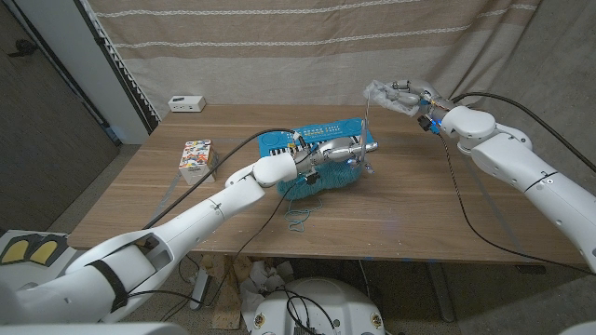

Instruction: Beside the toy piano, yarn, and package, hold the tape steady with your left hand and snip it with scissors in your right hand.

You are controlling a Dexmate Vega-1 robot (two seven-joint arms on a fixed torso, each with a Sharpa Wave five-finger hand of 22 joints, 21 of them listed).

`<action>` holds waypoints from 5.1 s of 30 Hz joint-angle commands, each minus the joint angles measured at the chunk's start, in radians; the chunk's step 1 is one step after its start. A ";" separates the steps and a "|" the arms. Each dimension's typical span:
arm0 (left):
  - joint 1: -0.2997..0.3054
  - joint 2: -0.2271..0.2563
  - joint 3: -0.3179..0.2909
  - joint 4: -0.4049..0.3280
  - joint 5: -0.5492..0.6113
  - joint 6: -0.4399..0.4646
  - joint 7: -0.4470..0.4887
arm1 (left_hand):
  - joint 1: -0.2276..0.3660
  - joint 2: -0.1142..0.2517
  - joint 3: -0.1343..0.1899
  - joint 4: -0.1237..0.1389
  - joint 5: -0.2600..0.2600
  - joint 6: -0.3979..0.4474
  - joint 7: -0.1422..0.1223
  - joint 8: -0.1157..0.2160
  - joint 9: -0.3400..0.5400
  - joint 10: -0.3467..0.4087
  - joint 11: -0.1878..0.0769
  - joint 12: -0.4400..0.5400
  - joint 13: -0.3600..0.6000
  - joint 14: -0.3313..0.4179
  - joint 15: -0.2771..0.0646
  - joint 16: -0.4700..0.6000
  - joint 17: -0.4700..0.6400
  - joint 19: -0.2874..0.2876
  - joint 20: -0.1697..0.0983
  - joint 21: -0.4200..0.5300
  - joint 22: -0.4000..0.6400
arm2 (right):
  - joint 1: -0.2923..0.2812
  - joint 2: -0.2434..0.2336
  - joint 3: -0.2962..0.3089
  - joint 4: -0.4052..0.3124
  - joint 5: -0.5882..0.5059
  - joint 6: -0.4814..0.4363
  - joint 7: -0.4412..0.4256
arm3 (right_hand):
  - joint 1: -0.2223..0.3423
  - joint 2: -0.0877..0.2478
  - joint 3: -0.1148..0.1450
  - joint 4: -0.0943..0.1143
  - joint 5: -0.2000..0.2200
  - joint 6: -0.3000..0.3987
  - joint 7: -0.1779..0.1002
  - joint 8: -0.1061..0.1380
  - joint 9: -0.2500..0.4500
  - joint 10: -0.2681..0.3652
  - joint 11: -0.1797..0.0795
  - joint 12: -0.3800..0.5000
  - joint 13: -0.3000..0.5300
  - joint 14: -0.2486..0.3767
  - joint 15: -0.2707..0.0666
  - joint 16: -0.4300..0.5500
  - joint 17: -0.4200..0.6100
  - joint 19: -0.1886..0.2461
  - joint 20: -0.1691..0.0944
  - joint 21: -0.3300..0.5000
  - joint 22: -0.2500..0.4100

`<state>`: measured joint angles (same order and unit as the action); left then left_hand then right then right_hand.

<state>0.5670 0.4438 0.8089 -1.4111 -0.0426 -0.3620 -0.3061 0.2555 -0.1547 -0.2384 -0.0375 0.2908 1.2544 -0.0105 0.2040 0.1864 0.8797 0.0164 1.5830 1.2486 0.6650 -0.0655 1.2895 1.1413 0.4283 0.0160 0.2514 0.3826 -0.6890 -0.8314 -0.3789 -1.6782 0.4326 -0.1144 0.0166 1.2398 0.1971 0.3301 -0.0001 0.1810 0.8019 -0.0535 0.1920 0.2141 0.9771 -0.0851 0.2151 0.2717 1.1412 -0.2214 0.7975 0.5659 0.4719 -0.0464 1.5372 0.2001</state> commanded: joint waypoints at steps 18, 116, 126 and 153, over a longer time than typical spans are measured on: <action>0.001 0.026 0.008 -0.029 0.113 0.003 0.058 | -0.017 0.004 -0.106 -0.046 0.008 0.102 0.091 0.000 0.000 0.138 -0.139 0.005 0.001 0.005 -0.095 0.007 0.012 0.001 0.000 0.002 0.006 | 0.028 0.000 -0.018 -0.007 -0.036 -0.033 -0.006 | 0.013 0.000 0.002 -0.006 0.000 0.007 0.007 -0.001 0.001 0.002 0.008 0.005 0.002 0.005 -0.010 0.010 0.002 0.012 -0.156 0.005 0.003; 0.023 0.021 -0.003 -0.012 0.137 -0.023 0.118 | 0.132 0.154 -0.036 -0.069 0.088 0.112 0.089 0.003 0.000 0.163 -0.151 0.004 0.001 0.017 -0.111 0.029 0.015 0.021 -0.016 0.010 0.007 | -0.013 -0.041 -0.011 -0.091 -0.109 -0.011 0.005 | 0.009 0.000 -0.002 -0.007 -0.001 0.009 0.003 -0.001 0.001 -0.001 0.003 0.002 0.004 0.002 -0.010 0.019 -0.004 0.006 -0.155 0.006 0.004; 0.022 0.017 -0.005 0.003 0.131 -0.032 0.121 | 0.161 0.206 -0.020 -0.068 0.101 0.110 0.089 0.002 -0.001 0.165 -0.149 0.004 0.001 0.017 -0.112 0.031 0.020 0.021 -0.018 0.011 0.008 | -0.006 -0.040 -0.016 -0.087 -0.112 -0.014 0.012 | 0.008 0.000 -0.002 -0.007 -0.001 0.009 0.004 -0.001 0.001 0.001 0.004 0.003 0.004 0.001 -0.010 0.019 -0.006 0.008 -0.156 0.007 0.004; 0.023 -0.007 -0.008 0.048 0.109 -0.069 0.136 | 0.428 0.373 0.247 -0.078 0.069 0.090 0.084 0.001 -0.002 0.152 -0.148 0.003 0.001 0.003 -0.110 0.017 0.049 0.003 -0.012 0.028 0.032 | 0.000 -0.048 -0.017 -0.094 -0.124 -0.017 0.018 | 0.007 -0.001 -0.002 -0.008 -0.001 0.008 0.003 -0.001 0.001 0.005 0.004 0.004 0.004 0.003 -0.010 0.024 -0.006 0.009 -0.156 0.008 0.004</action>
<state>0.5865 0.4483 0.8048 -1.3822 0.0822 -0.4120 -0.1793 0.6172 0.1765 -0.0419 -0.1203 0.3660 1.3259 0.0440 0.2039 0.1812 0.9047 0.0012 1.5834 1.2486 0.6733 -0.0605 1.3089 1.1801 0.4388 0.0055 0.2708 0.4076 -0.6918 -0.8740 -0.3947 -1.7670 0.3159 -0.1263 0.0329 1.2438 0.2011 0.3299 -0.0054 0.1808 0.8072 -0.0484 0.1920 0.2141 0.9748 -0.0805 0.2117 0.2718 1.1412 -0.2214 0.8139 0.5574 0.4718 -0.0464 1.5372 0.2023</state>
